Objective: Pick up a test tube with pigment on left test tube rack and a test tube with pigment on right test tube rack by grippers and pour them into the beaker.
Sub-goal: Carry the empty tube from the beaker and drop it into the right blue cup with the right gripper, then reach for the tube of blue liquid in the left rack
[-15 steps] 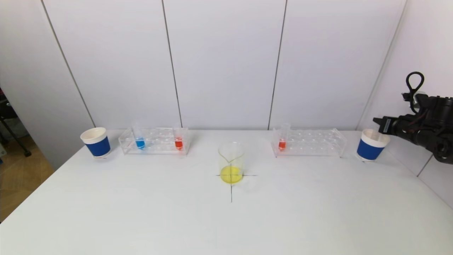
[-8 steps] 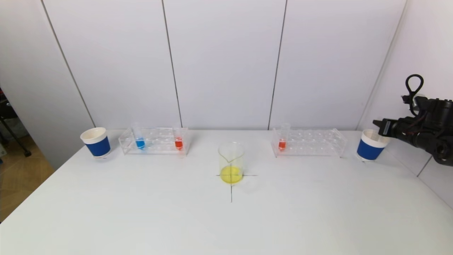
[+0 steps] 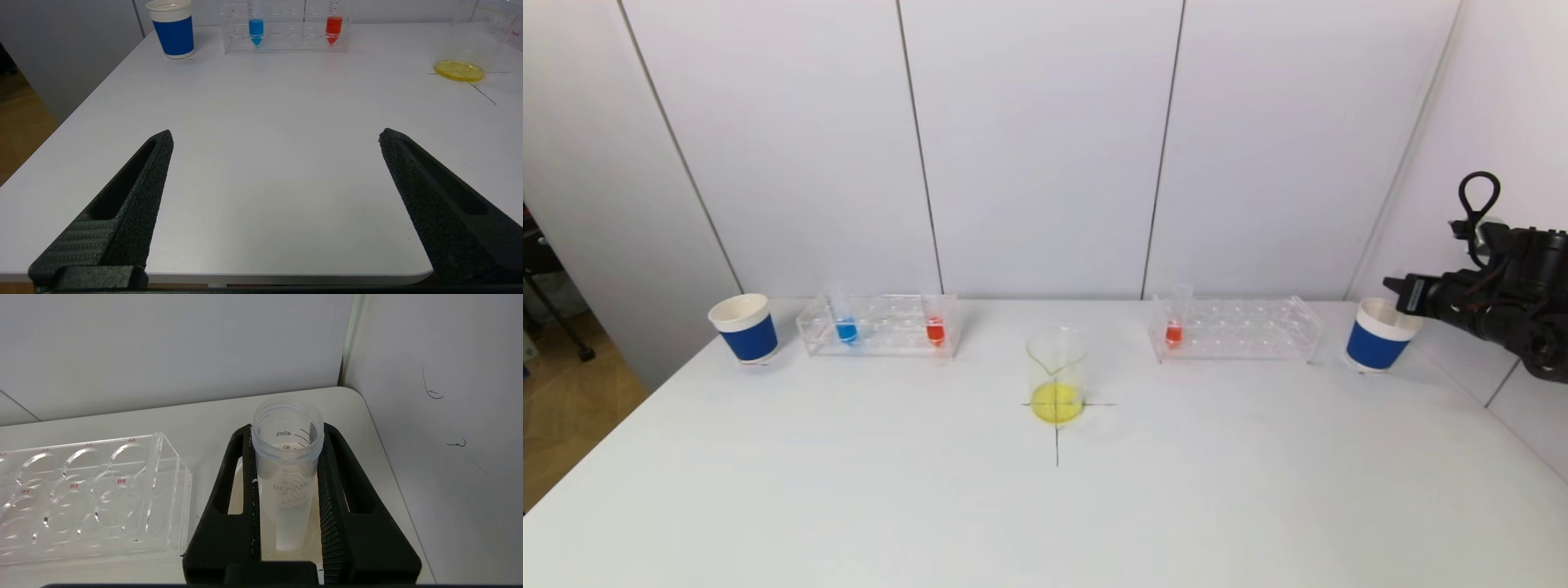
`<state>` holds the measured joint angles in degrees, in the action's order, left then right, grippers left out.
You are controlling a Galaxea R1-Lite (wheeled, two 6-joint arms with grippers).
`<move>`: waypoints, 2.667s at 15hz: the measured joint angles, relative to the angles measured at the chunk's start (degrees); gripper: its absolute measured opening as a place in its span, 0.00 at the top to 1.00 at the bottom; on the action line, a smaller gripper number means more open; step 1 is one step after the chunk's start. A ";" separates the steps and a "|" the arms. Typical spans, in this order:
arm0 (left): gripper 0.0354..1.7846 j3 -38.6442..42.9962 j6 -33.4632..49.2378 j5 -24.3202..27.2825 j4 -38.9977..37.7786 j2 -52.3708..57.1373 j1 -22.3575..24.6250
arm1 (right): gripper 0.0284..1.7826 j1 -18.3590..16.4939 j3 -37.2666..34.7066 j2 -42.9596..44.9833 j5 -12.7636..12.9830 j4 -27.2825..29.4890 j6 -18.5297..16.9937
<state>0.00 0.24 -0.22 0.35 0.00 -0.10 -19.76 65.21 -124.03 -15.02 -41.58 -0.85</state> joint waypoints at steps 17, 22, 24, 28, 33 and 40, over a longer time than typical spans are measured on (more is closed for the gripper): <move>0.01 0.00 -0.02 -0.02 0.00 0.00 0.00 | 0.01 -0.02 -0.66 0.46 0.02 0.02 0.00; 0.01 0.00 -0.02 0.00 -0.02 0.00 0.00 | 0.01 -0.02 -0.96 0.63 0.00 0.00 -0.02; 0.01 0.00 -0.02 -0.02 -0.02 0.00 0.02 | 0.01 -0.02 -1.12 0.71 0.00 0.00 0.00; 0.01 0.00 -0.02 -0.02 -0.02 0.00 -0.01 | 0.01 0.00 -1.46 1.40 0.00 -0.01 0.04; 0.01 0.00 0.00 0.01 -0.02 0.00 0.02 | 0.01 1.99 -5.57 7.55 -0.02 -0.01 -0.27; 0.01 0.00 0.00 0.00 0.00 0.00 0.00 | 0.01 10.26 -20.68 28.09 -0.99 -0.01 -0.77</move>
<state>0.00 0.24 -0.22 0.35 0.00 -0.10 -9.50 44.53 -95.94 -16.01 -41.59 -1.62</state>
